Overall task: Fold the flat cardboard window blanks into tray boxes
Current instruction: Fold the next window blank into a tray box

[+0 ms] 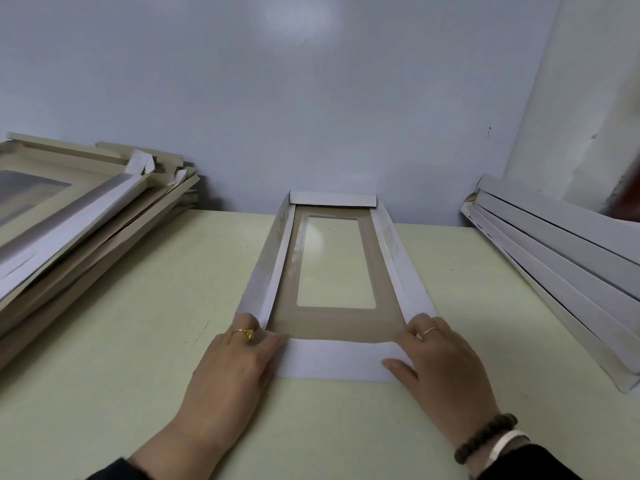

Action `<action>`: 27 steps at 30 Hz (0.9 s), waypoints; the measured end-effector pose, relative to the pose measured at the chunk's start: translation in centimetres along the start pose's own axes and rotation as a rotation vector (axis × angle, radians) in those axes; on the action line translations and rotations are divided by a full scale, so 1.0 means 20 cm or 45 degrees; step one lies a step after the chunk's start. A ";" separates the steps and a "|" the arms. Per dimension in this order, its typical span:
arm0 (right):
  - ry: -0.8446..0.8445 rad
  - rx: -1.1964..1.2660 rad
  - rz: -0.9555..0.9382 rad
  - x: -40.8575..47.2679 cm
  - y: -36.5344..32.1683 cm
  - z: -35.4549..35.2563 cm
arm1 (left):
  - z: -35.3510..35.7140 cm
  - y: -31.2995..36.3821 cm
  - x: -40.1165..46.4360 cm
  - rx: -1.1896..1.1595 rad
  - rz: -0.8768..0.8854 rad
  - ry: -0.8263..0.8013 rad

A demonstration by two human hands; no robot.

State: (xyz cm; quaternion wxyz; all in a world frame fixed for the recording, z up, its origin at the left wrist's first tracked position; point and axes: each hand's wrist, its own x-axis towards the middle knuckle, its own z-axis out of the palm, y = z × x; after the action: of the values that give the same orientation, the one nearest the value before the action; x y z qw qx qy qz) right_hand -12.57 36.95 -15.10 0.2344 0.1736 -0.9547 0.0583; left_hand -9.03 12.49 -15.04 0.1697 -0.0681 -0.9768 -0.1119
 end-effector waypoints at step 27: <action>-0.034 0.470 0.135 0.06 0.06 0.09 | 0.06 0.02 0.15 0.092 0.165 0.049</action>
State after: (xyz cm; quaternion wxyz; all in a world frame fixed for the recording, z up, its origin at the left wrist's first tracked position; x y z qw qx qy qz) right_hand -14.82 37.42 -16.24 0.1825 0.1640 -0.9387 0.2422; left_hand -12.04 13.43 -15.02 0.1978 -0.1228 -0.9702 -0.0667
